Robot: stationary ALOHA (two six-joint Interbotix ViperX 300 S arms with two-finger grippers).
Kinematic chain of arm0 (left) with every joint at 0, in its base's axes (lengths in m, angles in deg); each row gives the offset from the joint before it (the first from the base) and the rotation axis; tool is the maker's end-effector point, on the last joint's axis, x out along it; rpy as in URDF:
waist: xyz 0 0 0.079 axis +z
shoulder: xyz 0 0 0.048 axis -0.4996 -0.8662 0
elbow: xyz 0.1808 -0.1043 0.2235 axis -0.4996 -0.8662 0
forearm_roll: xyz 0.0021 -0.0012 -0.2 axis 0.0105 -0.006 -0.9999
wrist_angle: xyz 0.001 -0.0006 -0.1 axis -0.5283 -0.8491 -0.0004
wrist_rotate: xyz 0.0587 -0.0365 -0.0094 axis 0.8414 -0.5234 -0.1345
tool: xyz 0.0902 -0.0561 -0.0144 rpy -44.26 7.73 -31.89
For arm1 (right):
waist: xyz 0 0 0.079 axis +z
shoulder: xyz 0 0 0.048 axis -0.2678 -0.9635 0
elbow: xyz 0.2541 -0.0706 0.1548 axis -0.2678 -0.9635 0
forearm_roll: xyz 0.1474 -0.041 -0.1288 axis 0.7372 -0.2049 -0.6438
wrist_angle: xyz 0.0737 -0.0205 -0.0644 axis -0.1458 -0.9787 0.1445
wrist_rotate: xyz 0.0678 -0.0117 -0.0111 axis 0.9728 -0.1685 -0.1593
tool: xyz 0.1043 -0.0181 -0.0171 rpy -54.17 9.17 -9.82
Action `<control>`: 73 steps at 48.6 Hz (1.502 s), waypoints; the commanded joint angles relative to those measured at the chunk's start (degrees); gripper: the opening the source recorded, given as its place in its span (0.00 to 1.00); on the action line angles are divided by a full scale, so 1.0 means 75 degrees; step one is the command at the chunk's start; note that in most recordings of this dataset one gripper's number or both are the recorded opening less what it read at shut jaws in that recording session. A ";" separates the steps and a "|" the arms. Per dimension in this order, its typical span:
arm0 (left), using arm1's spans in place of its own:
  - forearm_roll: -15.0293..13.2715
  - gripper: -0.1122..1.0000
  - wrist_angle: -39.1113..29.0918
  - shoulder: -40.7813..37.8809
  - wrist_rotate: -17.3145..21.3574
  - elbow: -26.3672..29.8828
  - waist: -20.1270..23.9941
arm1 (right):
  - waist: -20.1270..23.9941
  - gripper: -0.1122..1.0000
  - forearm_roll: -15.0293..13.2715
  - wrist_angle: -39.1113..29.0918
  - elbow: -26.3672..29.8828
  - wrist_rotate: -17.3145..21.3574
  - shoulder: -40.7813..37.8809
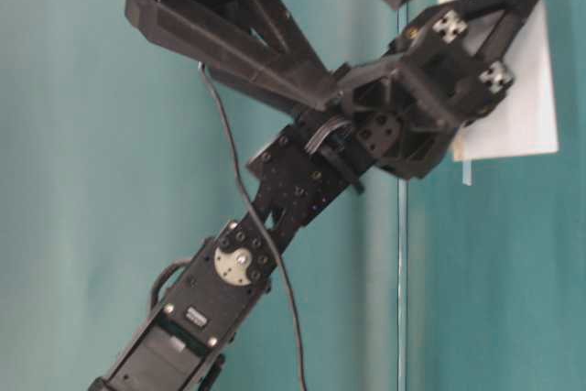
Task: Move the wooden board into place and insert the rod into its hole.
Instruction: 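Drag the strip with the left gripper toward the table center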
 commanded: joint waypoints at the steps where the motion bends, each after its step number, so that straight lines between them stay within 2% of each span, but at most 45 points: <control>1: 0.0000 0.30 0.0035 0.0094 -0.0047 0.0352 -0.0117 | -0.0023 0.98 0.0000 0.0070 0.0082 0.0000 0.0187; 12: -0.0012 0.30 0.0035 -0.0152 -0.0082 0.0609 -0.0188 | -0.0023 0.98 -0.0012 0.0059 0.0082 0.0000 0.0187; 24: 0.0012 0.30 0.0035 -0.0469 -0.0516 0.0926 -0.0188 | -0.0012 0.98 0.0000 0.0059 0.0082 0.0012 0.0187; 73: 0.0035 0.30 0.0082 -0.0703 -0.0445 0.1031 -0.0223 | -0.0023 0.98 -0.0012 0.0035 0.0082 0.0012 0.0187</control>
